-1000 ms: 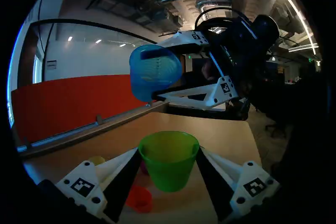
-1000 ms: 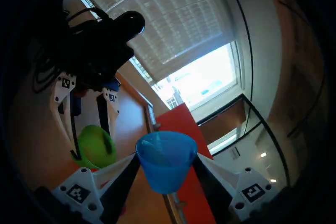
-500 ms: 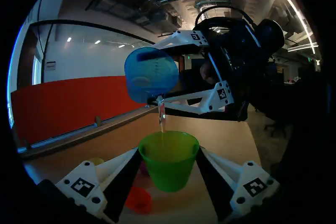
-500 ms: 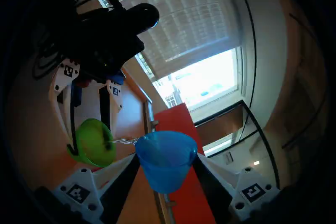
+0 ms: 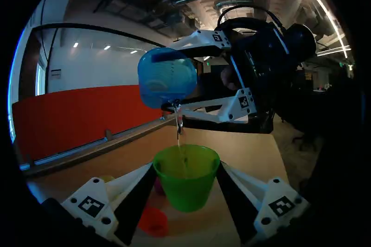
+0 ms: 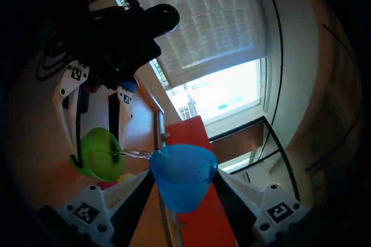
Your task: Pour water
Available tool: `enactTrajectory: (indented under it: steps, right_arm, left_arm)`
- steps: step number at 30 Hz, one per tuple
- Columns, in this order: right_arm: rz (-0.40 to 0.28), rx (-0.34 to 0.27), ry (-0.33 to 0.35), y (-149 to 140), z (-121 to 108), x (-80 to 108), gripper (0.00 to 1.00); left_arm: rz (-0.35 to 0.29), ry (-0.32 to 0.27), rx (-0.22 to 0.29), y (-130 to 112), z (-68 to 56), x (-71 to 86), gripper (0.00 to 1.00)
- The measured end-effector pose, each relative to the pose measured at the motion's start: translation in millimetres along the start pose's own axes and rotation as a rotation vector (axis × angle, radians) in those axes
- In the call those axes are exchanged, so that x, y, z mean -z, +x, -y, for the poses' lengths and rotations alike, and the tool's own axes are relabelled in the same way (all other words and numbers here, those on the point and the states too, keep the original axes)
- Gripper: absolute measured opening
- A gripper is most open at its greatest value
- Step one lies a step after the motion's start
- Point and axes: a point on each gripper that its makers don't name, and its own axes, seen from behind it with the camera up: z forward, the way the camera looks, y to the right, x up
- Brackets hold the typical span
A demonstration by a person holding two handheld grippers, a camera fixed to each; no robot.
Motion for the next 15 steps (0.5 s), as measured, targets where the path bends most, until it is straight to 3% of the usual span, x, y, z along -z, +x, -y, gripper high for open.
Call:
enactTrajectory:
  steps: [15]
  right_arm:
    - [0.004,0.068,-0.033,2,-12,2.8,0.89]
  left_arm:
    - [-0.003,-0.004,-0.008,4,-3.2,-3.6,0.87]
